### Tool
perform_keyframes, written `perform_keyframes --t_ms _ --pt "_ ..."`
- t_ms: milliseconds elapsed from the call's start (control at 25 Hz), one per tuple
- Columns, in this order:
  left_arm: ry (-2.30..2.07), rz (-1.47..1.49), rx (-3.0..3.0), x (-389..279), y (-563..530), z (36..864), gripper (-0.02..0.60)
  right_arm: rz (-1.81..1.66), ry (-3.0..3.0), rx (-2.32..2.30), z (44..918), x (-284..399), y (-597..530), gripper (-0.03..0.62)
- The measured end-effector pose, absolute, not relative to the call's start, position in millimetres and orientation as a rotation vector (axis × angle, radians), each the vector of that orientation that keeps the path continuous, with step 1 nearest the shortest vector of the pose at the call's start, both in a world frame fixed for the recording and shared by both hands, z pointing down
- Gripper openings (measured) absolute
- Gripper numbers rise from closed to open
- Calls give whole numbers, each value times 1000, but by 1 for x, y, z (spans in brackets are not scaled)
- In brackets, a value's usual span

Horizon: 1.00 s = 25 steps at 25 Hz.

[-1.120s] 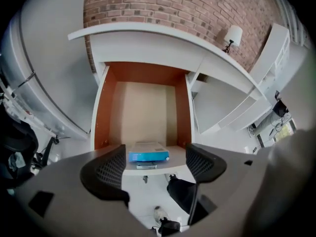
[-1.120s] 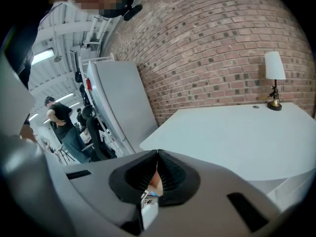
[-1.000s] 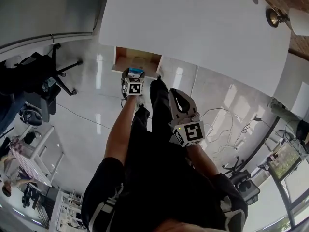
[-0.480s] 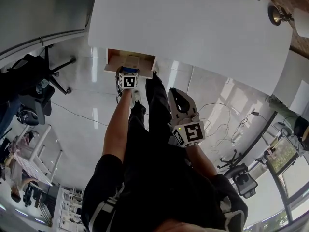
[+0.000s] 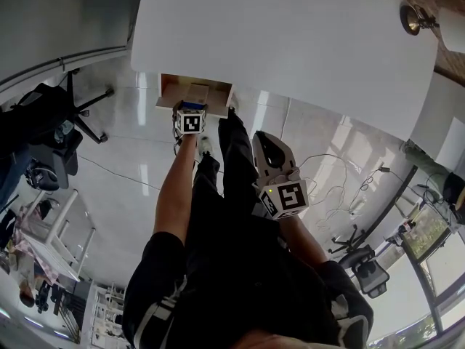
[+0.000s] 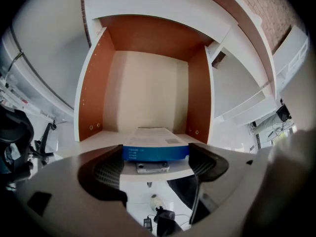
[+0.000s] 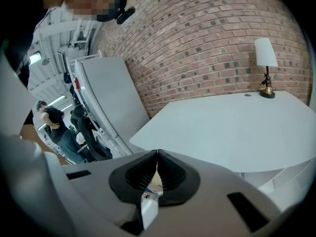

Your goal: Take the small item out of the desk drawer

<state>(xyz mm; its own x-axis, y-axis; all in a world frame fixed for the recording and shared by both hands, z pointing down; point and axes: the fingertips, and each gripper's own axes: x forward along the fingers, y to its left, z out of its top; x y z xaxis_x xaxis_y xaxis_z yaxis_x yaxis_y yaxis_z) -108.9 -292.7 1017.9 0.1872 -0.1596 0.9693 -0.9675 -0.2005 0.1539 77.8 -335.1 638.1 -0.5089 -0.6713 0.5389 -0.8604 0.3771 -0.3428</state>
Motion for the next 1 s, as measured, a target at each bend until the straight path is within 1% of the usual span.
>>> perform_keyframes --t_ms 160,400,640,880,1000 --pt "-1135 1094 1620 -109 -291 1002 404 828 -2347 1341 629 77 -328 26" --pt "-1215 992 1732 -123 -286 947 404 750 -2377 1363 600 64 -307 26" --pt "-1300 823 1883 -135 -248 853 403 662 -2401 1399 558 49 -251 26" --pt "-1410 618 2058 -185 -207 767 403 525 -2431 1477 539 2 -203 26" --pt "-1460 552 2126 -195 -177 727 403 508 -2431 1521 530 0 -176 26"
